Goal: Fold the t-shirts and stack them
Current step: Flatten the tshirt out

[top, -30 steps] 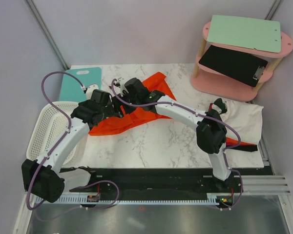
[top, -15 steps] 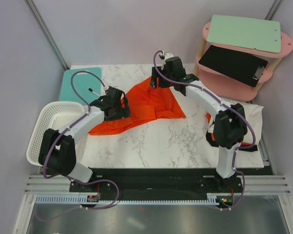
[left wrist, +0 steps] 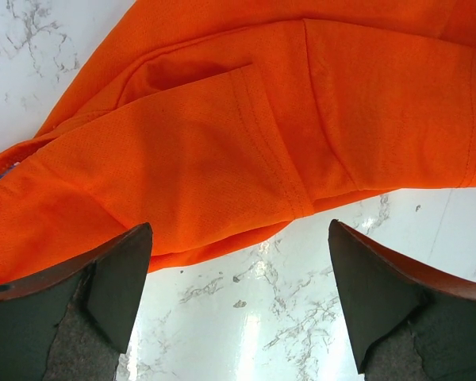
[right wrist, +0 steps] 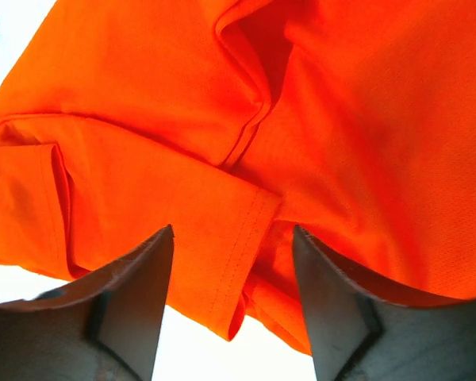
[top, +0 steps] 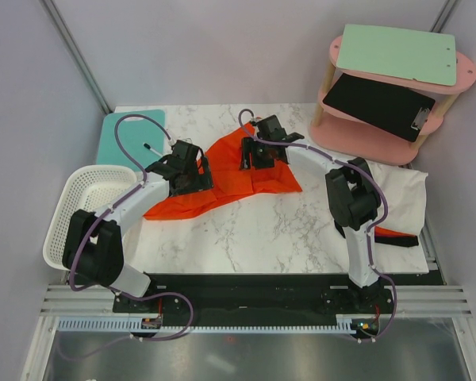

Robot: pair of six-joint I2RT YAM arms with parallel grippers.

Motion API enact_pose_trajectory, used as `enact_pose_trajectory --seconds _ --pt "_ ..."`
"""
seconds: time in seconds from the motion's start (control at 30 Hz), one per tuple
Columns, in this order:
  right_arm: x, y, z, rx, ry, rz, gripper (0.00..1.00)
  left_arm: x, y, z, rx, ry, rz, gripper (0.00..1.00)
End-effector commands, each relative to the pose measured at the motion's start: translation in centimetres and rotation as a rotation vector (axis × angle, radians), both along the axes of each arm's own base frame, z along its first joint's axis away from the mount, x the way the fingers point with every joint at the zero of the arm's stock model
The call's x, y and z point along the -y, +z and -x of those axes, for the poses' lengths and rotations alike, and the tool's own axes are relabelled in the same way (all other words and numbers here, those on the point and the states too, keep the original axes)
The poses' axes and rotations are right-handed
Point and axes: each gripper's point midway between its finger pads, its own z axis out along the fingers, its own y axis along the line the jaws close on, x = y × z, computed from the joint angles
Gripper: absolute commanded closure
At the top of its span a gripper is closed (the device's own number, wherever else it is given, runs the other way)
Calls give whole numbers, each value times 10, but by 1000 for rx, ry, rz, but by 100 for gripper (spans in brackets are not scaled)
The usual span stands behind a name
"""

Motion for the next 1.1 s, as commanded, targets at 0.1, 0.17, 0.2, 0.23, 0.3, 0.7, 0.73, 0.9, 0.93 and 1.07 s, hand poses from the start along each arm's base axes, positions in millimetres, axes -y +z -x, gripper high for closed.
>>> enact_pose_trajectory --seconds 0.1,0.17,0.2,0.23,0.3,0.7,0.73,0.9,0.93,1.07 --pt "-10 -14 21 -97 68 -45 41 2 17 -14 67 -11 -7 1" --pt "-9 -22 24 -124 75 -37 42 1 19 -14 72 -8 -7 1" --pt "-11 -23 26 -134 83 -42 43 0 18 -14 71 -5 -9 1" --pt "-11 -23 28 -138 88 -42 44 -1 19 -14 74 -1 -16 1" --pt "-13 -23 29 -145 104 -48 45 -4 21 -13 79 6 -24 1" --pt "-23 29 28 -37 138 -143 95 -19 26 -7 90 41 -76 1" --pt "-27 53 27 20 149 -191 96 -19 28 -7 96 47 -73 1" --pt "-44 88 72 87 260 -318 96 -19 23 -5 83 60 -58 1" --pt "-46 93 87 92 291 -329 95 -18 21 -4 75 59 -52 1" --pt "-85 92 164 91 489 -327 93 -10 14 -3 52 49 -1 1"
